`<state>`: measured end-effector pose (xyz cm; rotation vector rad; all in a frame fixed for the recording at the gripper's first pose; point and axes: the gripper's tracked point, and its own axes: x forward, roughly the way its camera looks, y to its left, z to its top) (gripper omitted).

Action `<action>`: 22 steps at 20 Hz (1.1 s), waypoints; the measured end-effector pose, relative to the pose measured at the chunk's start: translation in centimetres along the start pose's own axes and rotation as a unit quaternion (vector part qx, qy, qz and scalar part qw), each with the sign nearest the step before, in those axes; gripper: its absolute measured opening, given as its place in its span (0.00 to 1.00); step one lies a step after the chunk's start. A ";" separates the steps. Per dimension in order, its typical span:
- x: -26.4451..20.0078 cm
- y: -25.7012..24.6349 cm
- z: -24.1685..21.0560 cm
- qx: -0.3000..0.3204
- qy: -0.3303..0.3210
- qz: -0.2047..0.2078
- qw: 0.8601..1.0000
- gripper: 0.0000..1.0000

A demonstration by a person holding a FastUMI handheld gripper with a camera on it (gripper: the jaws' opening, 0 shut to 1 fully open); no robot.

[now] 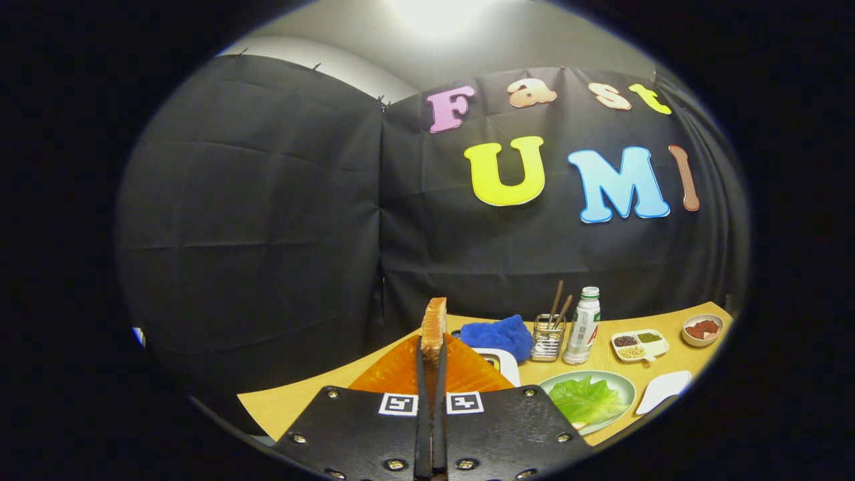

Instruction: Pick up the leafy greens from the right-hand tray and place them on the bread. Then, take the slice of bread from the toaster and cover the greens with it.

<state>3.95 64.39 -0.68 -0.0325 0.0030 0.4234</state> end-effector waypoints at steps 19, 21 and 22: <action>-5.1 -9.1 2.9 -0.041 -0.001 -0.018 0.999 0.01; -5.5 -10.5 2.2 -0.045 0.001 -0.025 0.999 0.01; -5.9 -11.2 1.6 -0.047 0.004 -0.030 0.998 0.01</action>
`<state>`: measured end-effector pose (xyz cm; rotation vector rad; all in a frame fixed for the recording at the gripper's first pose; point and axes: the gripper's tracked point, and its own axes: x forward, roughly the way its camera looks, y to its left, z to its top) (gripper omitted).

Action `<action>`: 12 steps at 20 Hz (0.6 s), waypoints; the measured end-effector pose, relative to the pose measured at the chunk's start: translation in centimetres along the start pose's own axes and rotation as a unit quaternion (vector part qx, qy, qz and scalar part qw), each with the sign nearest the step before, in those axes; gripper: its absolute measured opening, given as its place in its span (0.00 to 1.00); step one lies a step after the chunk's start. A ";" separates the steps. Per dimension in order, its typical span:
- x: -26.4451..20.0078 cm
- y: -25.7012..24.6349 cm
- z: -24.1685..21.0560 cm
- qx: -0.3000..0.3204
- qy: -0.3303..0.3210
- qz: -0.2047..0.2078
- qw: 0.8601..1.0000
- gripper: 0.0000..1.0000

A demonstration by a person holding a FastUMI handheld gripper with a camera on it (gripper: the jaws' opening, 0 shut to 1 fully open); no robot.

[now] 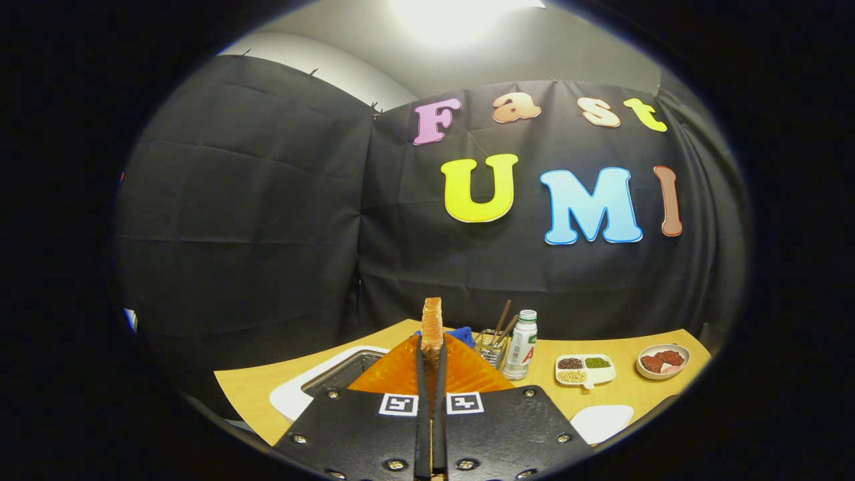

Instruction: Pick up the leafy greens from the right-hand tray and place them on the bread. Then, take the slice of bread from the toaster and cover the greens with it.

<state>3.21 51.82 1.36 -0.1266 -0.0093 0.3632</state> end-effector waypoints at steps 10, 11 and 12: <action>0.0 -5.7 -3.3 0.013 0.027 -0.031 0.999 0.01; 0.1 -5.9 -3.8 0.018 0.031 -0.029 0.999 0.01; 0.3 -6.0 -4.5 0.026 0.037 -0.027 0.999 0.01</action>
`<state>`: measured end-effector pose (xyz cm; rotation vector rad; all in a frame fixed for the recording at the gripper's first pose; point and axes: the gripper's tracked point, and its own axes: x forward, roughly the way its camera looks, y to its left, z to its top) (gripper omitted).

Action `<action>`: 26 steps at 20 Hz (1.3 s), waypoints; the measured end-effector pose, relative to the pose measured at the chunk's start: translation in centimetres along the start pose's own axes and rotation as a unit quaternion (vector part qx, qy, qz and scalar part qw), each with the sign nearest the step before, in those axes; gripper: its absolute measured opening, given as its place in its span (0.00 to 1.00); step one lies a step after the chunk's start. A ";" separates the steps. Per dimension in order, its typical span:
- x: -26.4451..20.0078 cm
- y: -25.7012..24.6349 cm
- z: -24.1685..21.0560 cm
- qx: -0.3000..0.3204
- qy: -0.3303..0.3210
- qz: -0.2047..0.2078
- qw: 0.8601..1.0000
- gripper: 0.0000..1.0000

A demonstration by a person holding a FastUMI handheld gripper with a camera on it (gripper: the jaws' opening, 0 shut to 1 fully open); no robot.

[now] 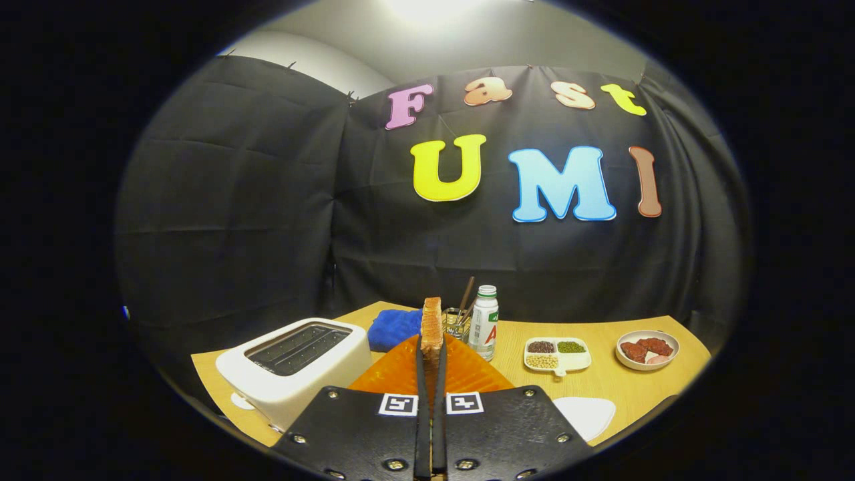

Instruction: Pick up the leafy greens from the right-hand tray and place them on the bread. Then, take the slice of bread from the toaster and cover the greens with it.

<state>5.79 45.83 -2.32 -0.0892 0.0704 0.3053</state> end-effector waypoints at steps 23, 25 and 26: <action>5.3 -2.7 -10.0 0.096 0.086 0.025 0.991 0.01; 5.7 -3.2 -10.7 0.083 0.098 0.012 0.992 0.05; 5.7 -3.5 -10.7 0.076 0.098 0.008 0.992 0.06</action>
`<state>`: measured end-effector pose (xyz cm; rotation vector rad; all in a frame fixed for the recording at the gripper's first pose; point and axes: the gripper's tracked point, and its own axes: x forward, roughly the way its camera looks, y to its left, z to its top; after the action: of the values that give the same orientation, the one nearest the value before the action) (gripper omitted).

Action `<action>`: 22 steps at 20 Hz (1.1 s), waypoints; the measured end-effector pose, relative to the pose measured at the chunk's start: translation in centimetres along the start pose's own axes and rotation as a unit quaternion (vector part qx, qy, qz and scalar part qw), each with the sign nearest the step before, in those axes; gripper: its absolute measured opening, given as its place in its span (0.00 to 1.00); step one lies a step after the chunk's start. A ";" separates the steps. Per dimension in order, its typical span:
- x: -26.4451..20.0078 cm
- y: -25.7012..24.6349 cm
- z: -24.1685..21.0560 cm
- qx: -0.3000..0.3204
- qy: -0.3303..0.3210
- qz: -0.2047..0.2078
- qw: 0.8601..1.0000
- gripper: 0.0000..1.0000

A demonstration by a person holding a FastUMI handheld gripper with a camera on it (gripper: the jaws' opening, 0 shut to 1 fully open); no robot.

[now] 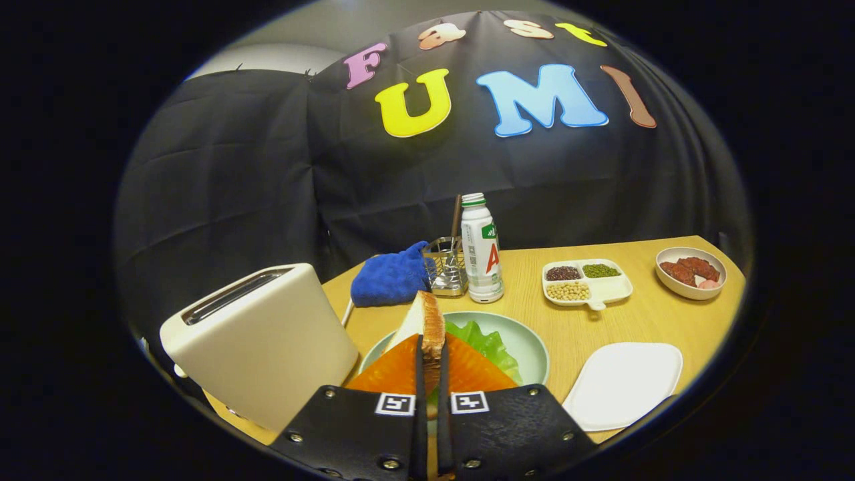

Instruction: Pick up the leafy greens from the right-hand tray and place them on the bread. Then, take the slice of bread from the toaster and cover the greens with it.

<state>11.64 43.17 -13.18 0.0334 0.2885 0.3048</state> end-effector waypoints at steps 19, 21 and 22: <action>-5.0 -6.7 4.7 -0.070 -0.069 -0.090 0.991 0.40; -7.0 -8.0 5.5 -0.077 -0.083 -0.099 0.989 0.40; -8.0 -8.7 6.0 -0.079 -0.090 -0.105 0.987 0.40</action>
<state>8.52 32.56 -5.91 -0.1256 0.0867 0.1142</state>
